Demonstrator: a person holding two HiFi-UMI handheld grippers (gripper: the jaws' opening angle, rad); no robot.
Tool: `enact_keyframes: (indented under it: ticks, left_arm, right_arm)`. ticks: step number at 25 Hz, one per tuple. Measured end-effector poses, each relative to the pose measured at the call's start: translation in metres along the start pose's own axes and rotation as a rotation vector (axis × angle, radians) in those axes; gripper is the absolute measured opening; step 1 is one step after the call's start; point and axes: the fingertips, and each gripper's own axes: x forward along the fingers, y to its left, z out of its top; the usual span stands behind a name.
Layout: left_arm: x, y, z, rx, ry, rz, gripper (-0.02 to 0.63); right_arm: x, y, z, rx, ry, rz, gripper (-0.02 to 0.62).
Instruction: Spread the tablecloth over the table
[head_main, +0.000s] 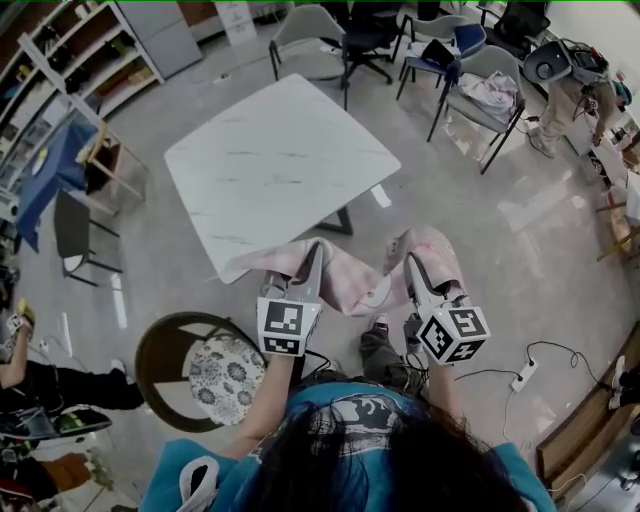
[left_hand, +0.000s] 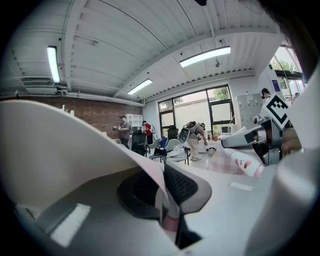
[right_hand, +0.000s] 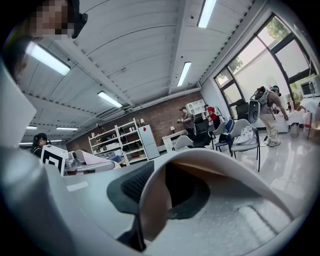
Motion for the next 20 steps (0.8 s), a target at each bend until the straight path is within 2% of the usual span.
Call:
enact_keyframes:
  ticks: [6, 10, 20]
  left_arm:
    - [0.062, -0.018, 0.024, 0.000, 0.005, 0.020, 0.048]
    - [0.096, -0.032, 0.035, -0.005, 0.003, 0.032, 0.048]
    - [0.158, -0.044, 0.092, 0.080, -0.086, 0.024, 0.048]
  right_arm:
    - [0.025, -0.065, 0.040, 0.001, -0.015, 0.026, 0.074]
    - [0.037, -0.097, 0.064, -0.035, -0.031, 0.044, 0.070]
    - [0.058, -0.141, 0.129, -0.117, -0.151, 0.061, 0.063]
